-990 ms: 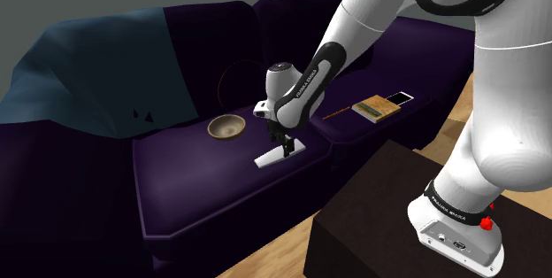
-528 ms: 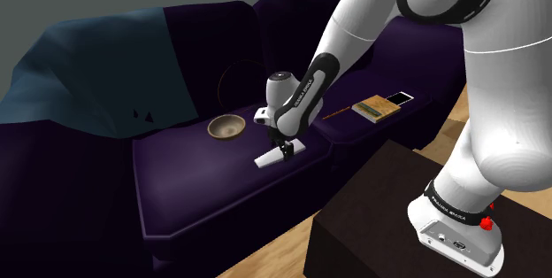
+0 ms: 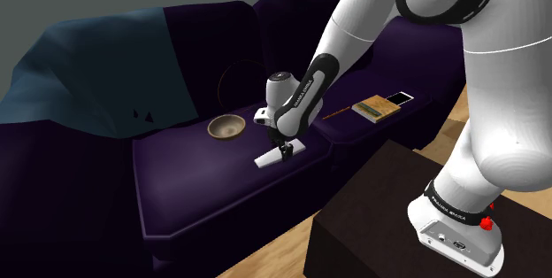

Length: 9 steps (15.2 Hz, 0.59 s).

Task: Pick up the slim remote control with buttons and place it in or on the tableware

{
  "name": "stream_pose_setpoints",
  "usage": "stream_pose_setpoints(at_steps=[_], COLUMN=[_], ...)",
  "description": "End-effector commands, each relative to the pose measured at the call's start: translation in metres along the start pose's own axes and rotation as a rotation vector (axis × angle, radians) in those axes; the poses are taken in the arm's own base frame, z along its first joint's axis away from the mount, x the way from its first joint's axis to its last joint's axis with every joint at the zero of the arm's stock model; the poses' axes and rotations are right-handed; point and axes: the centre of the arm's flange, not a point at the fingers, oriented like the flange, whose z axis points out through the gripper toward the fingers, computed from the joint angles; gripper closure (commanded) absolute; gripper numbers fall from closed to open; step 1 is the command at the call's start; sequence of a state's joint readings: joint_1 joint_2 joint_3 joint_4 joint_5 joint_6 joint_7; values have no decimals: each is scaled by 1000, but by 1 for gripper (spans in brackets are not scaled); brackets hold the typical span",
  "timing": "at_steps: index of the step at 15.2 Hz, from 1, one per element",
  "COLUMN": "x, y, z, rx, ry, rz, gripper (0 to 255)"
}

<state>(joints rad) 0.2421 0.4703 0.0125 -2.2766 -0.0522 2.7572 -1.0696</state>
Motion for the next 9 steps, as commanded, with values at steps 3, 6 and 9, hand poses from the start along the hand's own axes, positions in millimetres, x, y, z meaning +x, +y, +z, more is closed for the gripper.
stream_pose_setpoints(at_steps=[3,6,9], x=[0,0,0], y=[0,0,0], z=[0,0,-11], rx=[0,0,0], ry=[0,0,0], rz=[0,0,0], gripper=[255,255,255])
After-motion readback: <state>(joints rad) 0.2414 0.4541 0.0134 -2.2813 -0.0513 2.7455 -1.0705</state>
